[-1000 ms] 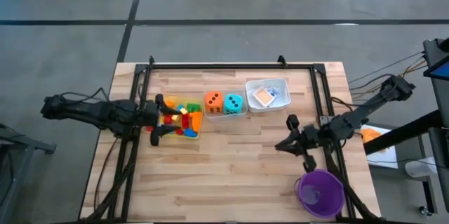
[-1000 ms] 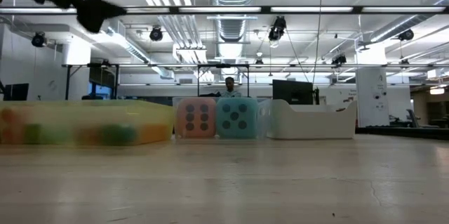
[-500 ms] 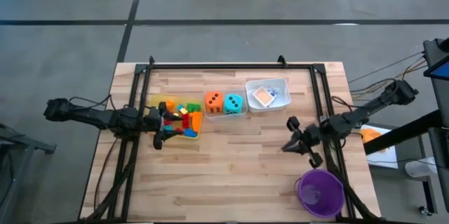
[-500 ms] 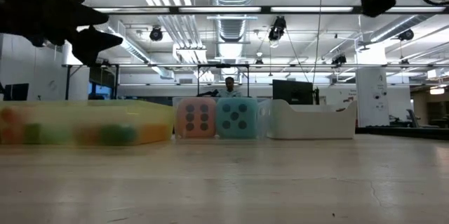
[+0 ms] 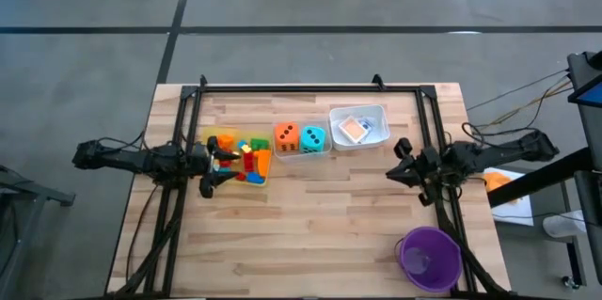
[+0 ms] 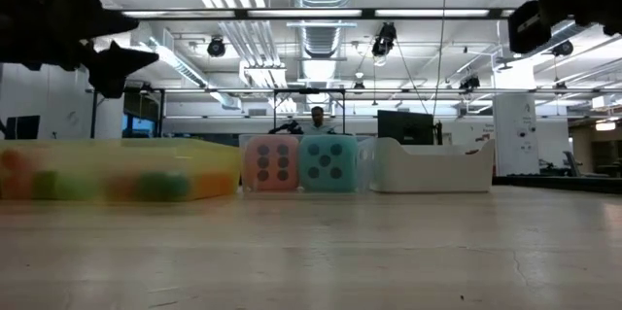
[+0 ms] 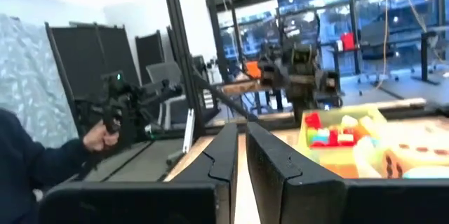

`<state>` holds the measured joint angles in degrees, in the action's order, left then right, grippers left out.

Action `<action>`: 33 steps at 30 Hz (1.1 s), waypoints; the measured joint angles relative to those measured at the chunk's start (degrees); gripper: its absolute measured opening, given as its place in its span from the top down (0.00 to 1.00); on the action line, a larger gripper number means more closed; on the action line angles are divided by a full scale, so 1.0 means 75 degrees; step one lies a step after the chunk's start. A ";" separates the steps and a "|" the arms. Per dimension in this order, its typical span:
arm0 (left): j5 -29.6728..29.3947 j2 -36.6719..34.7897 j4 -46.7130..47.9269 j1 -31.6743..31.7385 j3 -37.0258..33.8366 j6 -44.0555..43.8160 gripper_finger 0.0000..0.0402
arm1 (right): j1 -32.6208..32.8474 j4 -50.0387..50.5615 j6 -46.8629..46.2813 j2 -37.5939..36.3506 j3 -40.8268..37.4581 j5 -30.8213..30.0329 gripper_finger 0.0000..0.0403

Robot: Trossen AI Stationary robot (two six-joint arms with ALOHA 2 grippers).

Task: Pick & Place Toys
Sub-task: Return to Home Position

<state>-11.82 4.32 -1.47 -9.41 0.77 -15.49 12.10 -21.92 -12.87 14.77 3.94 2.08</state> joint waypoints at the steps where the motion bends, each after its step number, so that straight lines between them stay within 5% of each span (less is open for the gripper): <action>1: 0.0043 -0.0160 -0.0054 0.0000 -0.0030 0.0021 0.32 | 0.0000 0.0042 -0.0043 -0.0083 -0.0077 -0.0016 0.93; 20: 0.1069 0.0425 0.0006 -0.0012 -0.0078 0.1062 0.32 | -0.0020 0.1282 0.1347 -0.0328 -0.0460 -0.0297 0.93; 33: 0.1070 0.0606 0.0005 -0.0006 -0.0084 0.1014 0.32 | -0.0020 0.1248 0.1571 -0.0289 -0.0460 -0.0497 0.93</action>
<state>-3.79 8.86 -1.43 -9.45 0.14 -7.88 11.94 -12.56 -1.08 12.60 0.49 -1.65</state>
